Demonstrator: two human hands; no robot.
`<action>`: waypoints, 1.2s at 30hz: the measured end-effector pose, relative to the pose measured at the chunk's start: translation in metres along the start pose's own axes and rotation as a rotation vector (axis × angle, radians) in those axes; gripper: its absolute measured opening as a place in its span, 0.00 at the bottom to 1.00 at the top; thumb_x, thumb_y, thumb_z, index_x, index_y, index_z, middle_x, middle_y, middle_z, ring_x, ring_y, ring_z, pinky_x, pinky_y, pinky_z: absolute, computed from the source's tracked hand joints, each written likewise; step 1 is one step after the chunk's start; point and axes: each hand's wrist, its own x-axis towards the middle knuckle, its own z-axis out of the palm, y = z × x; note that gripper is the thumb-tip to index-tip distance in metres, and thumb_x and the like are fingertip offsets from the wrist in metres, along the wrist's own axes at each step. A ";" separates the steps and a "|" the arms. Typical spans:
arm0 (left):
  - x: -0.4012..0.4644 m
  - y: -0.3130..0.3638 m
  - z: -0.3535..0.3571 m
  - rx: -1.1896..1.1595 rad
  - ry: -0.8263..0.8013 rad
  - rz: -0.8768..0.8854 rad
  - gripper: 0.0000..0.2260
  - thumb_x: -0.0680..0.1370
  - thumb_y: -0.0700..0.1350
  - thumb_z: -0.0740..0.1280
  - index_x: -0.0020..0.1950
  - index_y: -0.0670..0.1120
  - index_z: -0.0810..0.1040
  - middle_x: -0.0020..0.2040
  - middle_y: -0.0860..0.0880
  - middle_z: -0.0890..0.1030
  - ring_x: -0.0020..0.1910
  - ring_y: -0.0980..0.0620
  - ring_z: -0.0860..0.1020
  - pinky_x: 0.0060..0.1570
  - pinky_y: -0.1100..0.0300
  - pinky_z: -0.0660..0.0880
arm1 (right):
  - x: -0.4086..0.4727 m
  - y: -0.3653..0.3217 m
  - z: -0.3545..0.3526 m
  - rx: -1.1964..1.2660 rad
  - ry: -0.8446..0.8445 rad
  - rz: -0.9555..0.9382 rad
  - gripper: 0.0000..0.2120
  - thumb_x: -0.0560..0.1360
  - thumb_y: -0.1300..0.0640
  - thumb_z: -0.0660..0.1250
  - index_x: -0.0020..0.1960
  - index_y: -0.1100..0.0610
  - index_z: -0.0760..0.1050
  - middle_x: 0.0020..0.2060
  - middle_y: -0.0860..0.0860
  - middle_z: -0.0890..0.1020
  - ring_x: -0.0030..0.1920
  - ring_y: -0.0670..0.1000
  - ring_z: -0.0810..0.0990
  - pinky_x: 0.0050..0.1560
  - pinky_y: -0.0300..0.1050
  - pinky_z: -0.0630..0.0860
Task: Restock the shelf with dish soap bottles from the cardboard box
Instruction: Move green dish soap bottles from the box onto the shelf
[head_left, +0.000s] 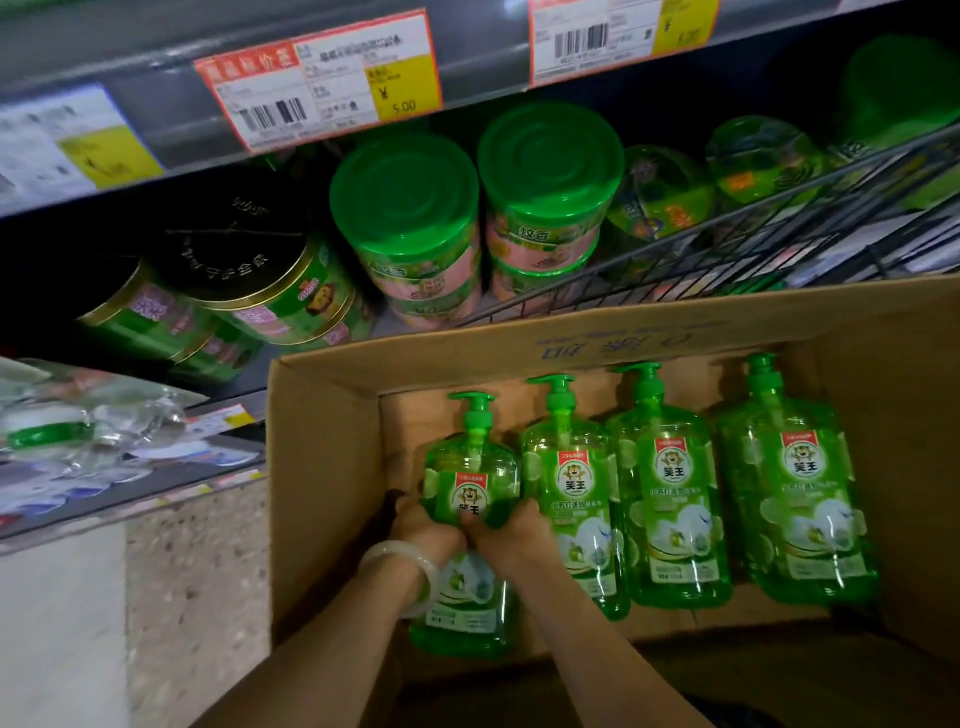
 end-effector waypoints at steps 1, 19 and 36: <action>-0.001 0.000 -0.002 -0.003 -0.007 0.001 0.24 0.69 0.35 0.72 0.62 0.43 0.68 0.47 0.44 0.80 0.46 0.44 0.80 0.50 0.51 0.79 | 0.001 0.002 0.000 -0.004 -0.002 -0.007 0.37 0.69 0.38 0.68 0.67 0.61 0.63 0.61 0.57 0.73 0.62 0.58 0.73 0.63 0.52 0.72; -0.097 -0.008 -0.016 -0.184 0.018 0.407 0.31 0.55 0.51 0.80 0.53 0.50 0.70 0.52 0.48 0.79 0.51 0.50 0.80 0.52 0.48 0.79 | -0.088 0.007 -0.061 0.425 0.062 -0.361 0.26 0.67 0.56 0.76 0.59 0.60 0.68 0.53 0.53 0.80 0.53 0.52 0.80 0.52 0.49 0.79; -0.242 -0.081 -0.245 -0.384 0.214 1.031 0.28 0.54 0.56 0.76 0.52 0.52 0.76 0.48 0.50 0.83 0.47 0.53 0.82 0.50 0.53 0.79 | -0.320 -0.092 0.058 0.602 0.169 -0.991 0.15 0.66 0.67 0.73 0.45 0.55 0.70 0.43 0.53 0.81 0.34 0.38 0.81 0.34 0.32 0.78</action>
